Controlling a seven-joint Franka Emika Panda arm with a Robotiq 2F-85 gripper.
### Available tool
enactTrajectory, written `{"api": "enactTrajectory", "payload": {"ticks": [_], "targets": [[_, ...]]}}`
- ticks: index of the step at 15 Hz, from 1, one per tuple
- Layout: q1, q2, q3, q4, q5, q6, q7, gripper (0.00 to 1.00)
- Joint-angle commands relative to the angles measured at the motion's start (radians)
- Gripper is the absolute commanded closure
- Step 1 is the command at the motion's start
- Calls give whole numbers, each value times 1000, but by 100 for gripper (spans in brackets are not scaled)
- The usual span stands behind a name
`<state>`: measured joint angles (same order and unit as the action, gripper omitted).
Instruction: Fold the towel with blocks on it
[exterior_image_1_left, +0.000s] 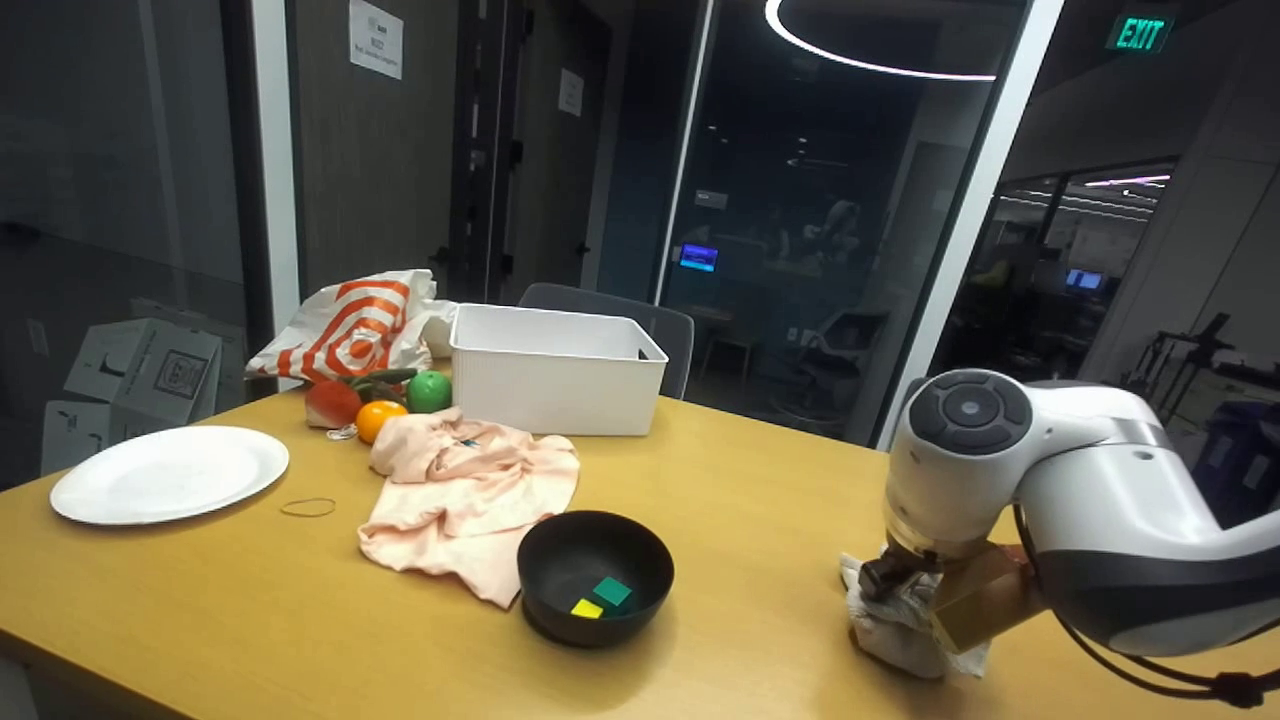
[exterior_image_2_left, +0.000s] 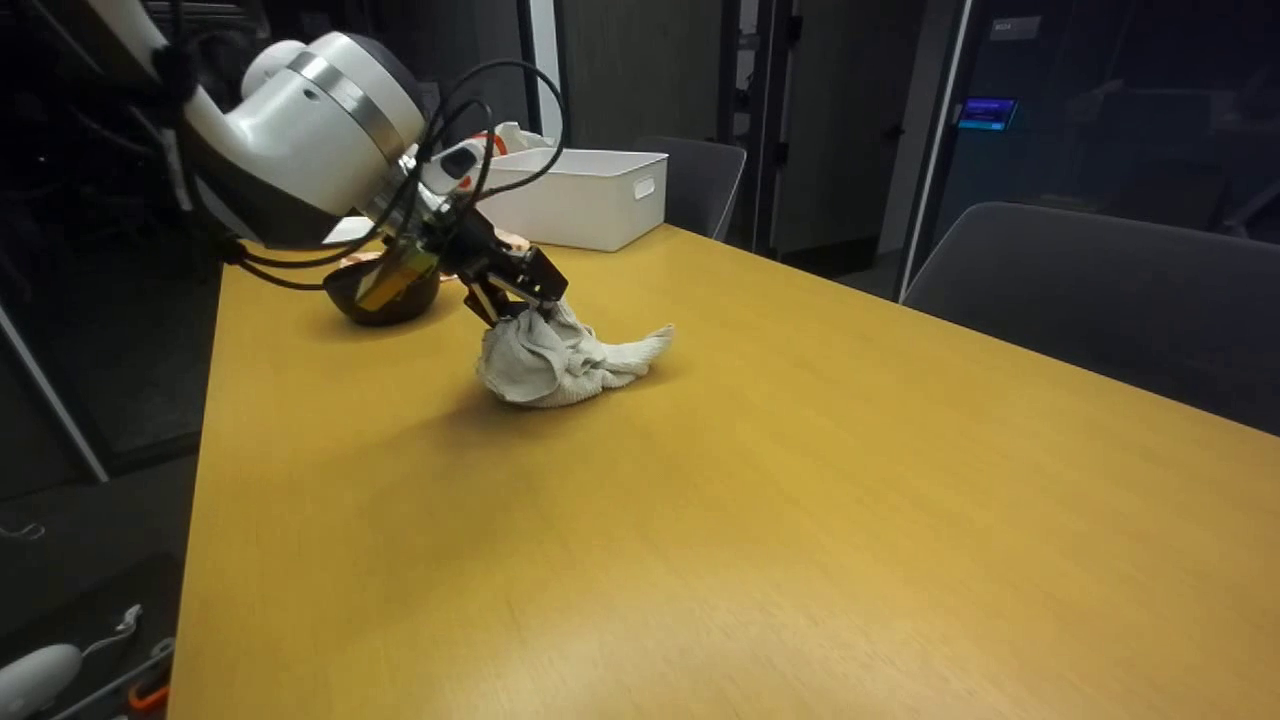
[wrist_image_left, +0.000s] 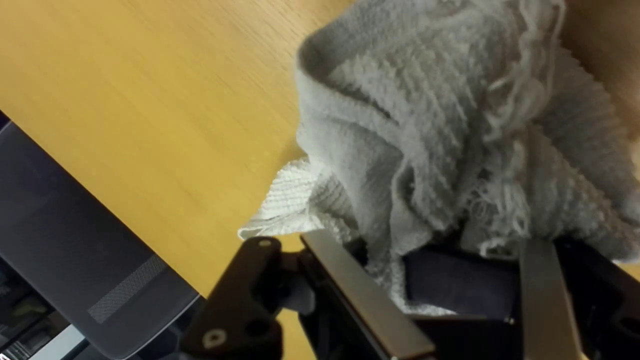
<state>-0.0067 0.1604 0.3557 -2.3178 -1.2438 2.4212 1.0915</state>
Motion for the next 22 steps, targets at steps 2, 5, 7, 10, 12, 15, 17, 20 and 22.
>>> {"api": "enactTrajectory", "payload": {"ticks": [2, 5, 7, 10, 12, 15, 17, 20, 22], "targets": [[72, 98, -153, 76, -98, 29, 26, 84], [70, 98, -194, 68, -81, 75, -4, 58], [56, 78, -199, 44, -6, 152, -77, 44], [63, 17, -202, 2, 81, 238, -152, 21], [34, -14, -170, -16, 132, 264, -199, 5], [29, -72, -168, -47, 195, 276, -257, 0], [60, -112, -201, -85, 320, 293, -356, 0], [11, -148, -148, -167, 576, 330, -547, 0], [64, -179, -182, -208, 752, 331, -682, 0]]}}
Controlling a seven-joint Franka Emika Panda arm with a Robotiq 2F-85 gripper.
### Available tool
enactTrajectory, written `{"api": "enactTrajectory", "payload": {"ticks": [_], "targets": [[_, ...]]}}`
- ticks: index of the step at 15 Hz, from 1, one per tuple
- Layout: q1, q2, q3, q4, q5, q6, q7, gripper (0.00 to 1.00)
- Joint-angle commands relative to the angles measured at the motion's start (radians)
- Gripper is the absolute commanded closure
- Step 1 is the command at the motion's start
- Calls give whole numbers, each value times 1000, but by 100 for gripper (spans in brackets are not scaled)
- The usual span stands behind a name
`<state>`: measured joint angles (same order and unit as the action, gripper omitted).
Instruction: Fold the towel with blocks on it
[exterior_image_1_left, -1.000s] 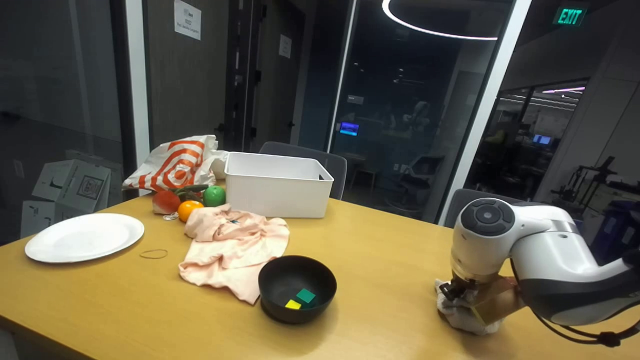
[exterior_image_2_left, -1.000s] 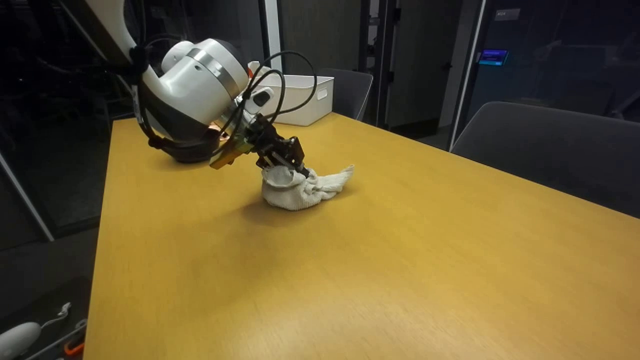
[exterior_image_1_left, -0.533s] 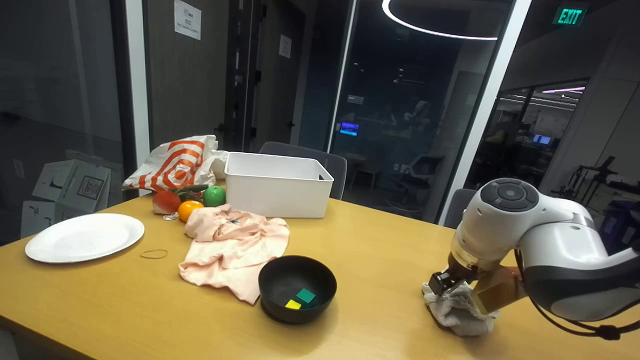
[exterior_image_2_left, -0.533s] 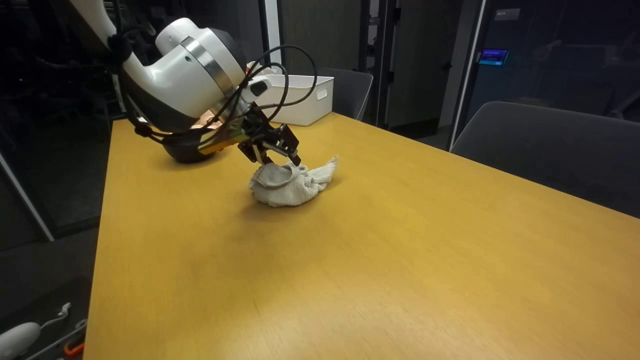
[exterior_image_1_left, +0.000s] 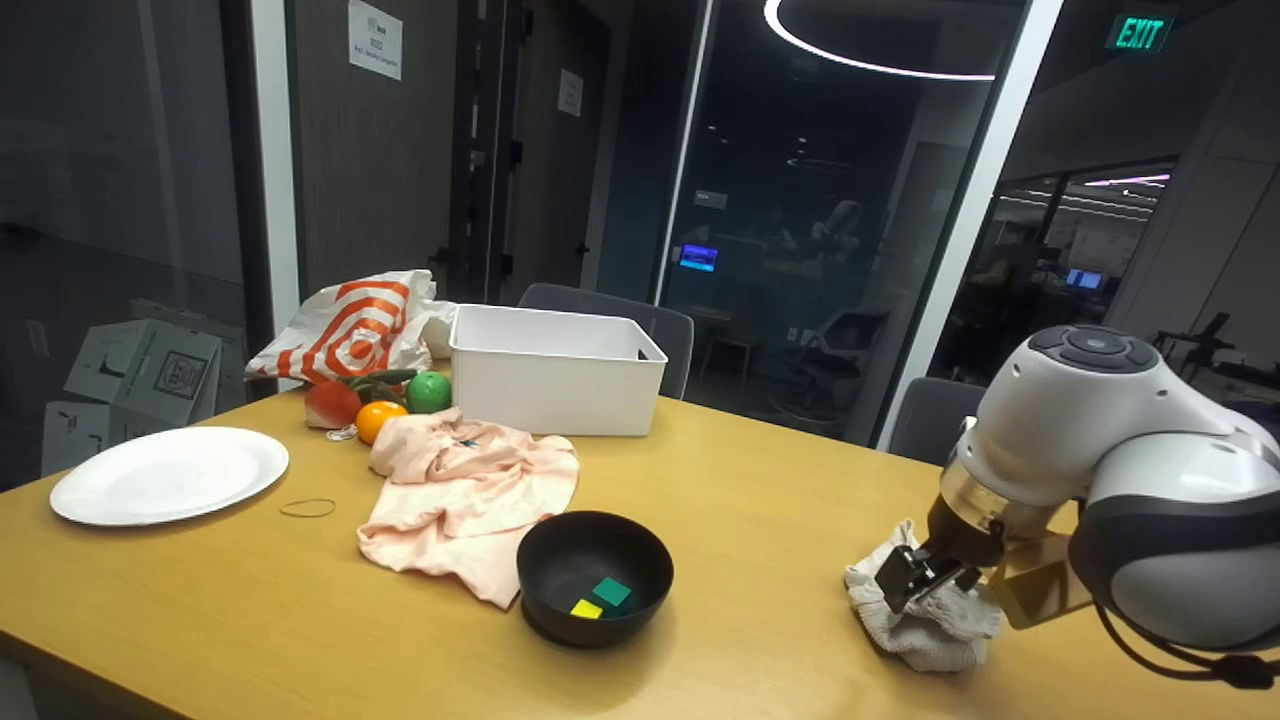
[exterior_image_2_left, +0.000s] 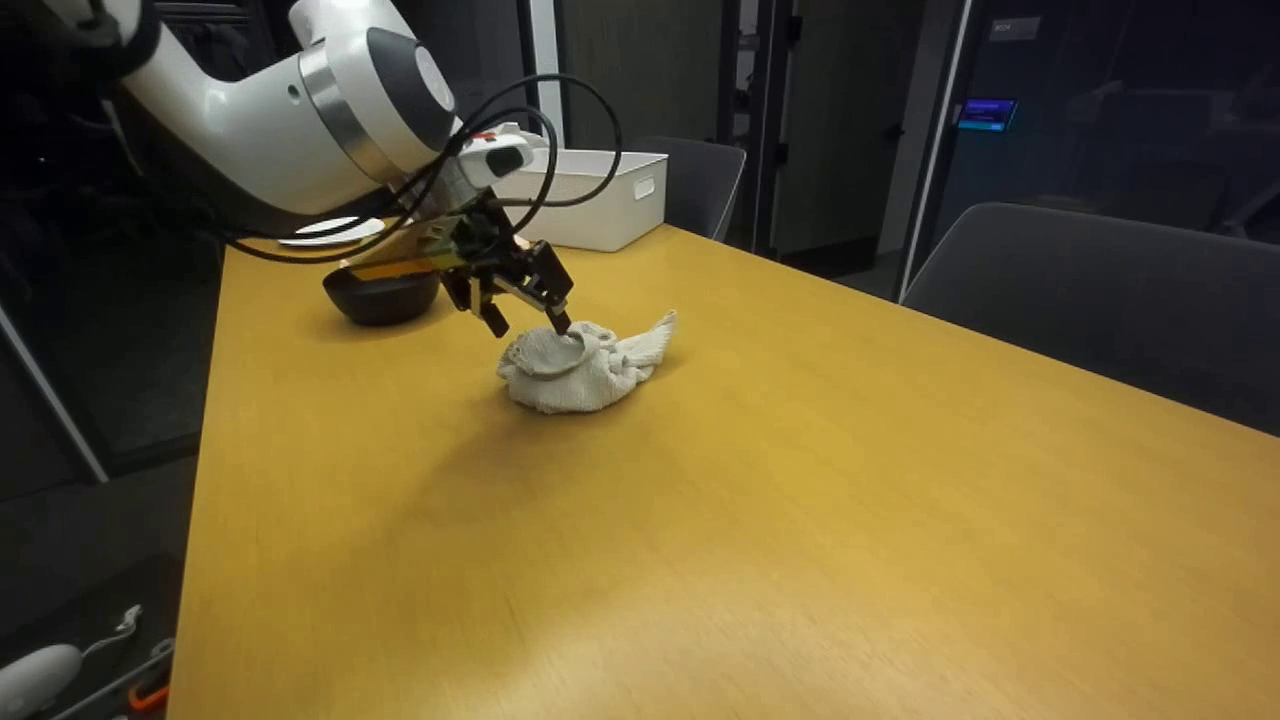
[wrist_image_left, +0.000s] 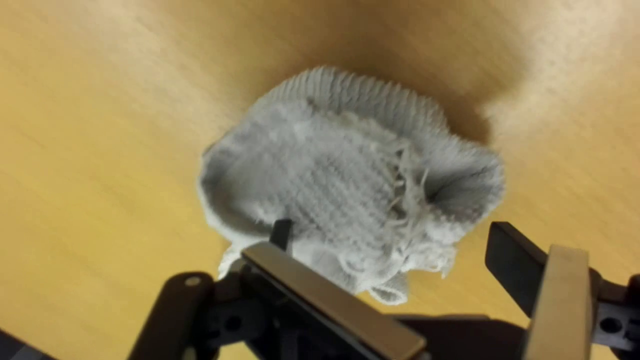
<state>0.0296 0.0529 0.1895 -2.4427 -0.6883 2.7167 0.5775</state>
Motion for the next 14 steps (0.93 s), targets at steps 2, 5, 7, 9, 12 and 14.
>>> {"api": "enactTrajectory", "payload": {"ticks": [2, 5, 7, 9, 12, 14], "targets": [[41, -109, -16, -110, 325, 21, -271, 0], [50, -172, -25, -129, 347, 8, -296, 0], [48, -210, -24, -136, 352, -3, -301, 0], [45, -229, -21, -140, 355, -11, -308, 0], [32, -263, -10, -156, 327, -29, -288, 0], [24, -283, -5, -166, 313, -57, -275, 0]]}}
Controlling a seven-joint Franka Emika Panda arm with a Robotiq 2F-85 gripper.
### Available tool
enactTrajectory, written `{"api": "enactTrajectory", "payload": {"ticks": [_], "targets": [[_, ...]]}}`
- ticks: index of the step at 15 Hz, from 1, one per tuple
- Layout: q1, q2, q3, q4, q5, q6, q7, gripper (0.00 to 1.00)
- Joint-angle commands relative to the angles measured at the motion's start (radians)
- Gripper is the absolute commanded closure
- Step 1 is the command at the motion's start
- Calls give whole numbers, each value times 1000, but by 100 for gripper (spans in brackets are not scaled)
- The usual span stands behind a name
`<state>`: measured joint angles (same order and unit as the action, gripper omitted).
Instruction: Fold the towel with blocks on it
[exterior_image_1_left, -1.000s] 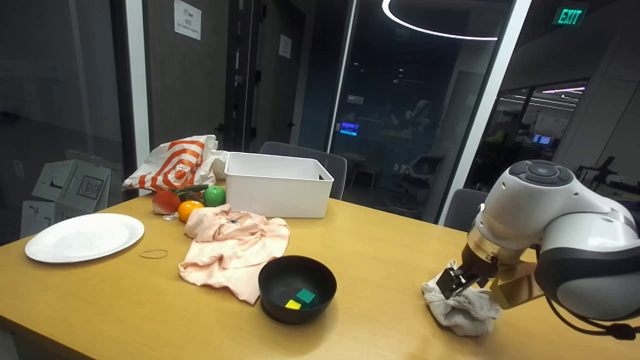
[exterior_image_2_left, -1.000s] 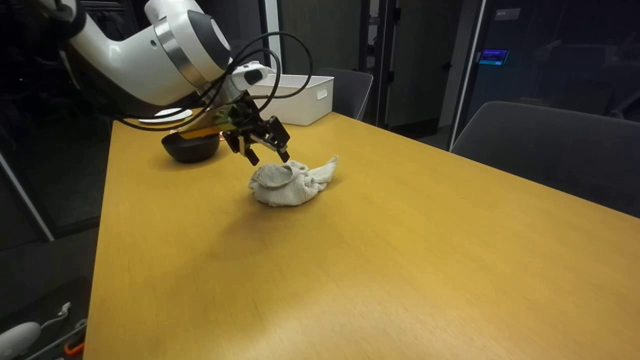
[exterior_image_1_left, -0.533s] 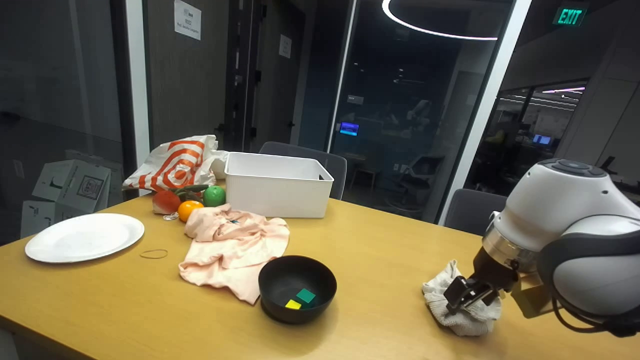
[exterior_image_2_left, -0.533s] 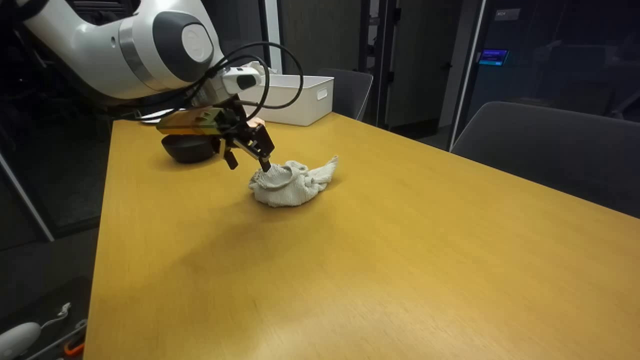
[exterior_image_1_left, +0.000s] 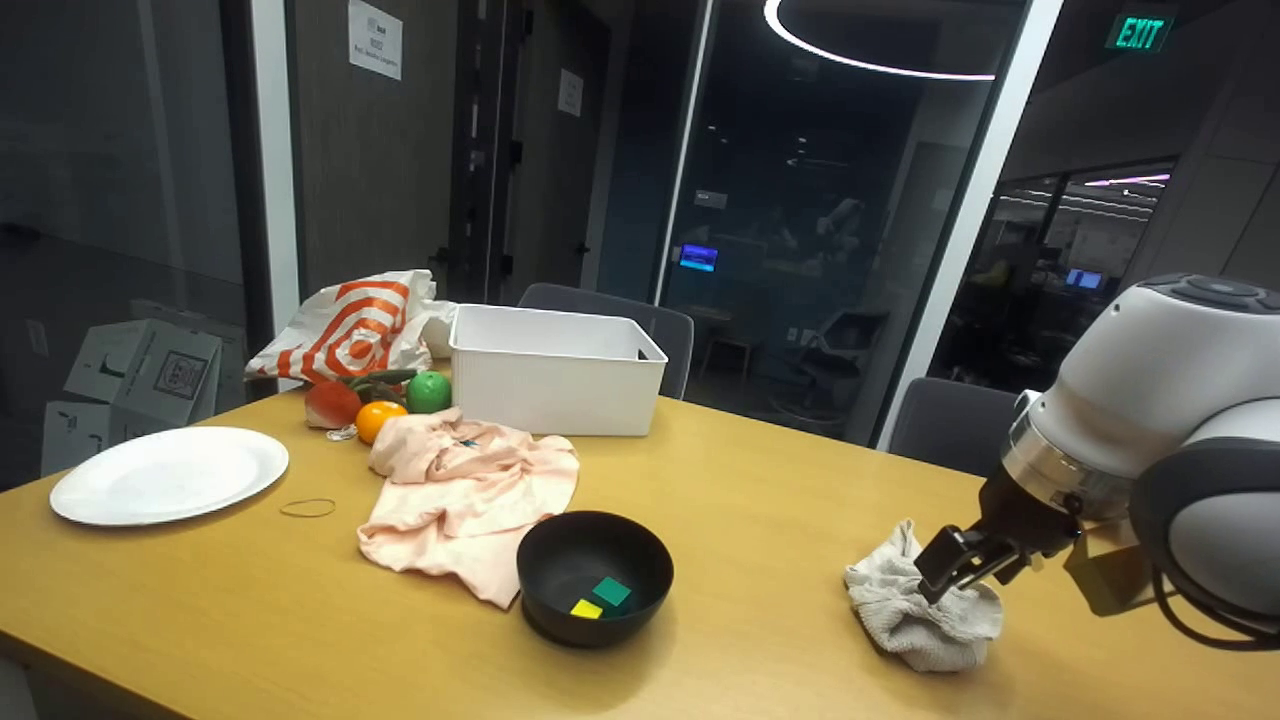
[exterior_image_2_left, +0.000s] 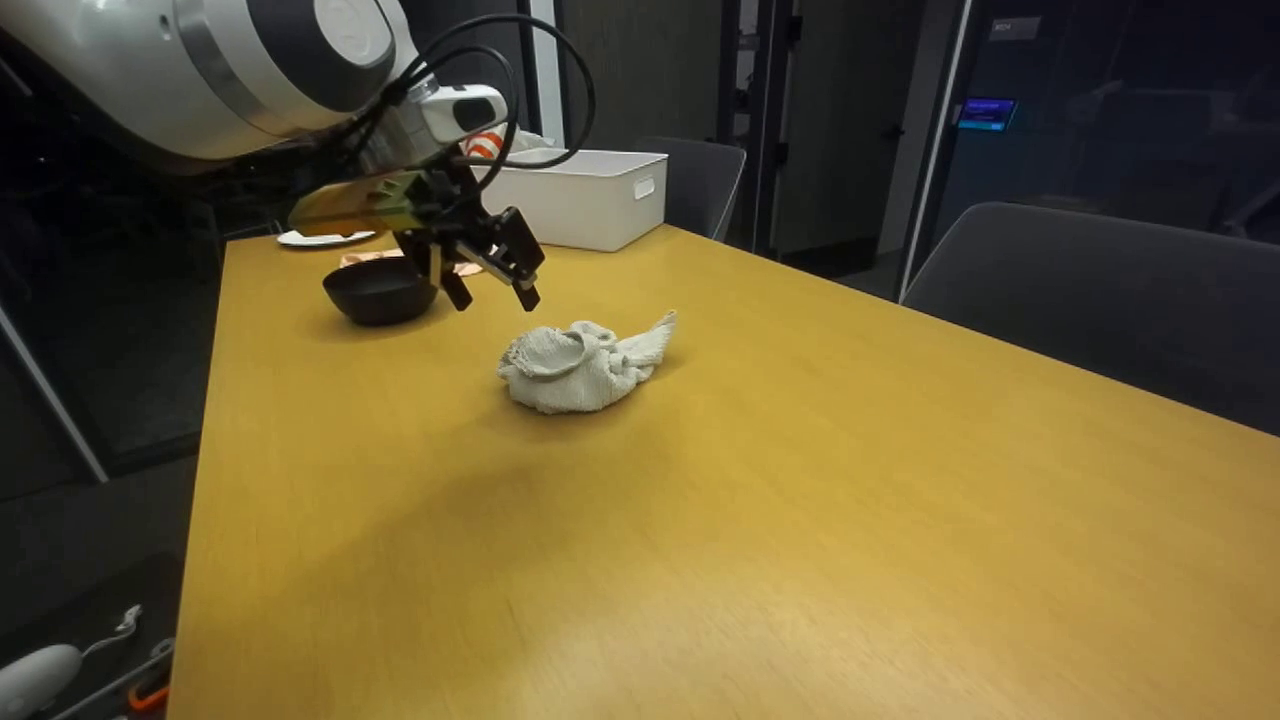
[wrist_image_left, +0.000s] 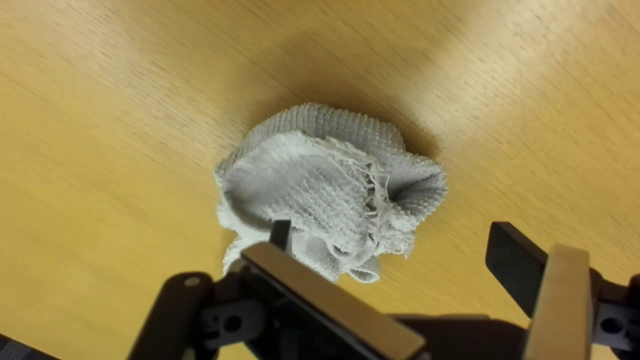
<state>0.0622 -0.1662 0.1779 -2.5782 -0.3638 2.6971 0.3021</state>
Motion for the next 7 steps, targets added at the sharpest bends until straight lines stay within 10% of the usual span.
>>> {"api": "enactTrajectory", "payload": {"ticks": [1, 7], "targets": [[-13, -71, 8, -34, -17, -51, 5, 0], [-10, -45, 6, -32, 8, -78, -13, 0]]}}
